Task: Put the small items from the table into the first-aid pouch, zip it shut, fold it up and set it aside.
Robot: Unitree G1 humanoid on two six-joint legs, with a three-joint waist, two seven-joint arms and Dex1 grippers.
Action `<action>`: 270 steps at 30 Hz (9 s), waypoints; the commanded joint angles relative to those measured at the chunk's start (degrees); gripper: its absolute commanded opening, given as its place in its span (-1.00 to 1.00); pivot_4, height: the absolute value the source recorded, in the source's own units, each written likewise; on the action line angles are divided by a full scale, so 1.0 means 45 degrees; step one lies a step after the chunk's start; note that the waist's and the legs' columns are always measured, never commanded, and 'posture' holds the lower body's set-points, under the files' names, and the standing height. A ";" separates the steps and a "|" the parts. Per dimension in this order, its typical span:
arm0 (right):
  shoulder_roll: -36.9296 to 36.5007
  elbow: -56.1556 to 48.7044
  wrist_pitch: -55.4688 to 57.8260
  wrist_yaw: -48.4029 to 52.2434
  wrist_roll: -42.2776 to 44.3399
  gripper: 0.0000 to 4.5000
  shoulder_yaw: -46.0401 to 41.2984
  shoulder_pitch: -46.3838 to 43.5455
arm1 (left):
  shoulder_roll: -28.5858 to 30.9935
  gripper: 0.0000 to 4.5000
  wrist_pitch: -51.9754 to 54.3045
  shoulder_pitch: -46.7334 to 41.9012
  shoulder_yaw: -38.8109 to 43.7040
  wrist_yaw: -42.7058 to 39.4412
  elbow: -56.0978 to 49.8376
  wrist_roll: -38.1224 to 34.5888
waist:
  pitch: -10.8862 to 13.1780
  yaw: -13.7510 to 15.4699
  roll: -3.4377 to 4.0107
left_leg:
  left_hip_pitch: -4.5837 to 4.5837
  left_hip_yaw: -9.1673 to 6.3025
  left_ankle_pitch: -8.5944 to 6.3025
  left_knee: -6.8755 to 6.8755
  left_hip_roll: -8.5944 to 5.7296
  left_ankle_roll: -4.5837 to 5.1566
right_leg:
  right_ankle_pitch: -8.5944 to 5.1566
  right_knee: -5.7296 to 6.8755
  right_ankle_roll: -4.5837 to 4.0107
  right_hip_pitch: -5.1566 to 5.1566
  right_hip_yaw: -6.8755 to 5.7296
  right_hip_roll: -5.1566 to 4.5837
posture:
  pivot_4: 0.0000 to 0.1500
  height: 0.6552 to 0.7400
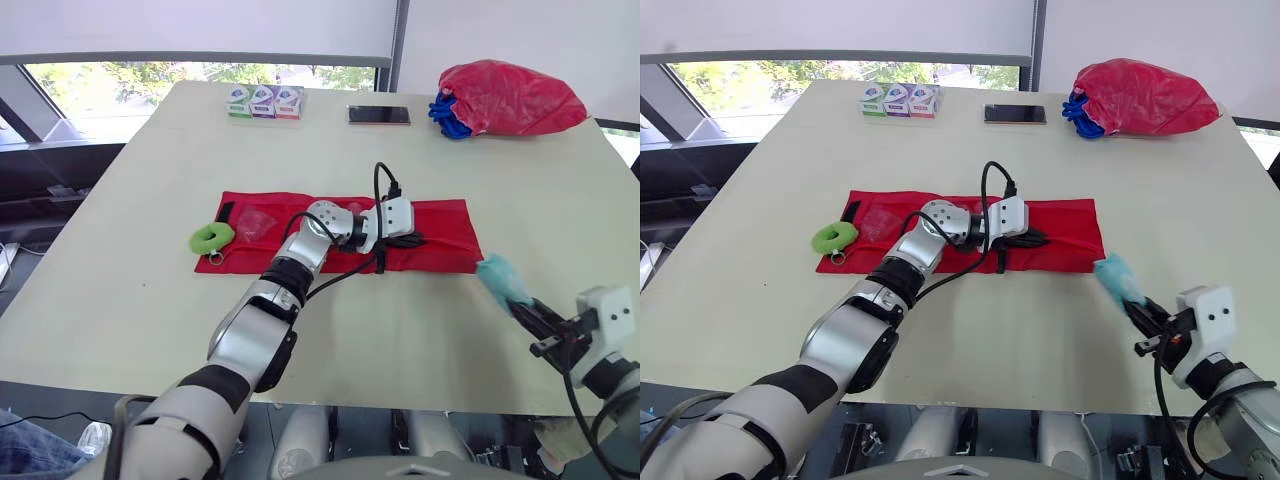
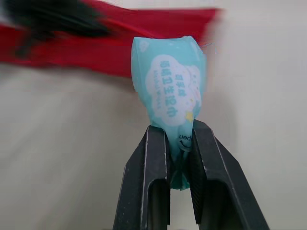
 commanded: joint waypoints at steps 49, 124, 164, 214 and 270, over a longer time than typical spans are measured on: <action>0.5362 0.3505 0.1514 -0.5967 -0.4651 -0.16 0.3639 -0.6447 | -0.1207 -1.00 0.1720 0.1133 -0.0348 0.0450 -0.2439 -0.0563 | -0.0012 0.0046 0.0031 | -0.0020 -0.0031 0.0002 -0.0006 -0.0014 -0.0002 | 0.0000 0.0003 -0.0002 -0.0009 0.0008 0.0022 | 1.00 1.00; -0.2532 0.8964 -0.1583 0.0370 -0.3328 -0.13 -0.4778 -0.1466 | 0.8510 1.00 0.9995 0.6039 0.3579 -0.3264 -1.4504 -0.8169 | -0.0029 -0.0026 0.0090 | 0.0026 0.0043 0.0001 -0.0028 0.0013 -0.0001 | -0.0037 -0.0008 -0.0044 -0.0003 0.0116 0.0049 | 1.00 1.00; -0.2099 0.0680 -0.3661 0.5083 0.2178 0.97 -0.2842 -0.0418 | 0.1721 1.00 2.2602 0.4079 0.6574 0.6892 -0.8668 -1.0110 | -0.0035 0.0091 0.0032 | 0.0031 0.0004 0.0004 -0.0014 0.0009 -0.0007 | -0.0009 0.0000 0.0006 0.0011 0.0090 0.0038 | 1.00 1.00; -0.2085 -0.0215 -0.3775 0.3498 0.2500 1.00 -0.1031 -0.0992 | 0.0152 -0.96 2.3373 0.2423 0.8082 0.6707 -0.5413 -1.0950 | -0.0047 0.0039 0.0036 | 0.0016 -0.0012 0.0004 -0.0017 -0.0006 -0.0009 | -0.0009 -0.0004 0.0006 0.0006 0.0081 0.0020 | 1.00 1.00; -0.0802 0.2781 -0.3037 0.3084 -0.2720 1.00 0.7886 -0.7297 | -0.0286 -0.99 2.1784 0.1881 0.8847 0.7288 -0.4512 -1.1110 | -0.0033 0.0027 0.0018 | 0.0001 -0.0028 0.0043 -0.0020 -0.0020 -0.0076 | -0.0006 -0.0007 0.0004 -0.0005 0.0061 0.0020 | 1.00 1.00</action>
